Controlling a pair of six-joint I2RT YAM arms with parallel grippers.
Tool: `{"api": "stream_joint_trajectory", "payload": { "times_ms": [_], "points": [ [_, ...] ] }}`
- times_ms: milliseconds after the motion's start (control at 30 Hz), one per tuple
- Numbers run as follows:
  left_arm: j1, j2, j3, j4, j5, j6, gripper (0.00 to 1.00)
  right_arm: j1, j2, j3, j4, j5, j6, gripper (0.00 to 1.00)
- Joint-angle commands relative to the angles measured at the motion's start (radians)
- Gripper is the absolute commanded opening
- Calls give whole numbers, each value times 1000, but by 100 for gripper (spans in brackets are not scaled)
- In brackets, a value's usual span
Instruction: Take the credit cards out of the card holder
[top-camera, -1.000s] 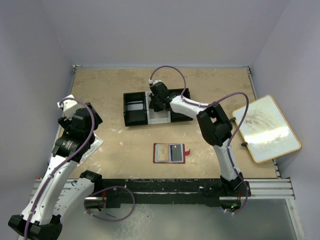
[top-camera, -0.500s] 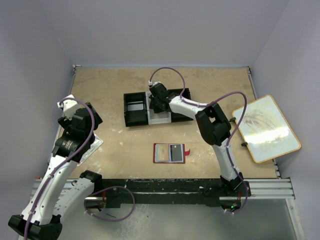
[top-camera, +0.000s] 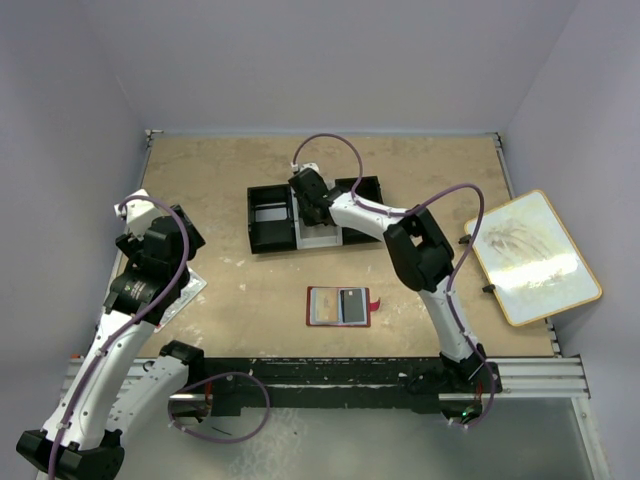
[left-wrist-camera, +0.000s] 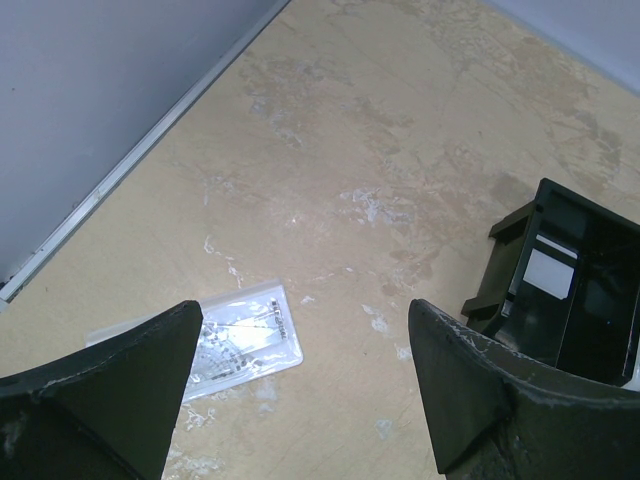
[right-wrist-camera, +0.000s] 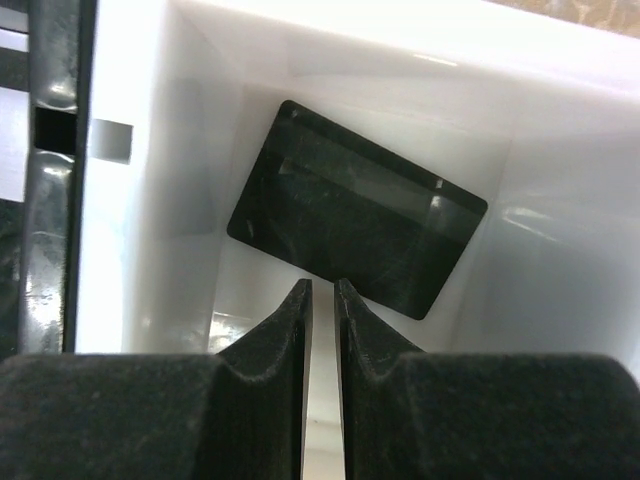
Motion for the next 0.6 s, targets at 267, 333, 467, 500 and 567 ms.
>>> {"api": "stream_joint_trajectory", "payload": {
  "times_ms": [267,333,467,500,567],
  "points": [
    [7,-9,8,25,-12,13,82,1,55,64,-92,143,-3,17],
    [7,-10,8,26,-13,13,82,1,62,69,-88,158,-3,17],
    [8,-11,8,24,-13,13,82,1,71,69,-78,204,-2,17],
    [7,-12,8,23,-13,12,82,1,73,72,-81,207,-3,17],
    [7,-13,7,23,-13,12,82,2,69,70,-80,219,0,17]
  ]
}}
